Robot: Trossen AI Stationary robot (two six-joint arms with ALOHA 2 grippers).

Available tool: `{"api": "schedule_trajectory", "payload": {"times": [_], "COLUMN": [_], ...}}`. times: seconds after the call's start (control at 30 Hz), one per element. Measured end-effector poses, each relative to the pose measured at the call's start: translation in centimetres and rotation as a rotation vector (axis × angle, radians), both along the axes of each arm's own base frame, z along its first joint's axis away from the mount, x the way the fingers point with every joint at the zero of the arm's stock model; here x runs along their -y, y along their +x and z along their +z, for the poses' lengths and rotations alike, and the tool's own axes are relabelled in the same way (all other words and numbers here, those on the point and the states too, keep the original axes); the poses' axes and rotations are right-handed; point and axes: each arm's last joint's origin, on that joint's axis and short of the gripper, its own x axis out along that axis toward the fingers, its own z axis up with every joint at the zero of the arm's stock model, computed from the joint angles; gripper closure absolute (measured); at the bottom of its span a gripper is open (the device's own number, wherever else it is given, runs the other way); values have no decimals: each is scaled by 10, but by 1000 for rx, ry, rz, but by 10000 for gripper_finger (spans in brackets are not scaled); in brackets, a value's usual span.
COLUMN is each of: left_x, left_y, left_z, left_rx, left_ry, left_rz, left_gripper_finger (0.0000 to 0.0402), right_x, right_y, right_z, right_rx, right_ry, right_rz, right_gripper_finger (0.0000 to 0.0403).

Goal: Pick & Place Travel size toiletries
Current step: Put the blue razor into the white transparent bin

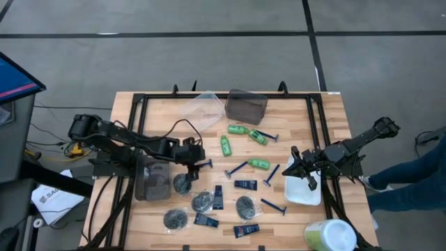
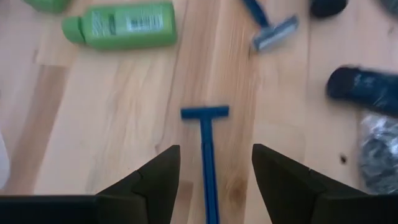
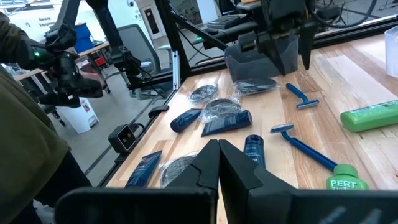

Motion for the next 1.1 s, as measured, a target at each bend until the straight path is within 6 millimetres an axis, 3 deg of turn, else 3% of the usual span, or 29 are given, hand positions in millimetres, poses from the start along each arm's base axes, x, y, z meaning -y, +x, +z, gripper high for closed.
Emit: {"api": "schedule_trajectory", "payload": {"times": [0.67, 0.83, 1.1], "left_x": [2, 3, -5], "left_y": [18, 19, 20], "left_z": [-49, -52, -51], "left_rx": [-106, -114, -108], "left_ry": [-4, -30, -44], "left_rz": [10, 0, 21], "left_gripper_finger": [211, 243, 337], "right_x": [0, 0, 0], "right_y": [0, 0, 0], "right_z": [0, 0, 0], "right_rx": [1, 0, 0], "right_ry": [0, 0, 0], "right_rz": [-1, 0, -1], "right_gripper_finger": [403, 403, 403]}}
